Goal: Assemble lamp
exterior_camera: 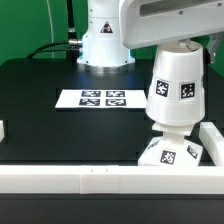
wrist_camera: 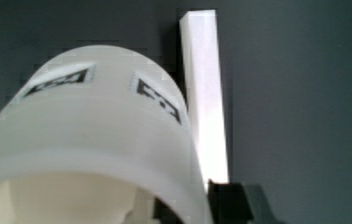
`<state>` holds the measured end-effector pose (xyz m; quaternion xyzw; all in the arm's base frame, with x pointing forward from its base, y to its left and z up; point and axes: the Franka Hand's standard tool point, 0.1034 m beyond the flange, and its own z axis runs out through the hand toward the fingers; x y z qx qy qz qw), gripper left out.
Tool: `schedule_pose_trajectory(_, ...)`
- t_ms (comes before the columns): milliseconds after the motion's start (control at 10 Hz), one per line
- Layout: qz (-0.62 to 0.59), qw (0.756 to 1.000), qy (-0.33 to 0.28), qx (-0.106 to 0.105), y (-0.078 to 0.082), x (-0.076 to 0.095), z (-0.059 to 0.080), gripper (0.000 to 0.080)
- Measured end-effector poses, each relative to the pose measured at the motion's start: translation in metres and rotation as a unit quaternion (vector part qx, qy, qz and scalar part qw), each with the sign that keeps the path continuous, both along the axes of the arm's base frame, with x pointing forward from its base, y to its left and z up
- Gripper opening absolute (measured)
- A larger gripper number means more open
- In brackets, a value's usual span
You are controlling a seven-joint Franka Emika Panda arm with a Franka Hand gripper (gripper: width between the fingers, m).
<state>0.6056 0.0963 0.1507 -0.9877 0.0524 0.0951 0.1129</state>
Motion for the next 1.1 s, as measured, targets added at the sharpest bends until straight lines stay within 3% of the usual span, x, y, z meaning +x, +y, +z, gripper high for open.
schedule_pose_trajectory(100,0.000,1.000,-0.004,0.000,0.000,0.001,0.000,0.0126)
schedule_pose_trajectory(200,0.000,1.000,-0.007,0.000,0.001,0.002,0.000,0.0126)
schedule_pose_trajectory(400,-0.001,1.000,-0.007,0.000,0.000,0.002,0.003,0.0446)
schedule_pose_trajectory(500,-0.001,1.000,-0.005,0.000,-0.001,0.001,0.005,0.0446)
schedule_pose_trajectory(700,0.007,1.000,0.021,0.004,-0.002,-0.005,0.019,0.0675)
schedule_pose_trajectory(900,0.016,0.999,0.042,-0.007,0.004,-0.005,0.034,0.0692)
schedule_pose_trajectory(1000,0.011,0.999,0.040,-0.021,0.011,-0.005,0.036,0.0699)
schedule_pose_trajectory(1100,0.017,0.999,0.040,-0.019,0.013,-0.006,0.034,0.0699)
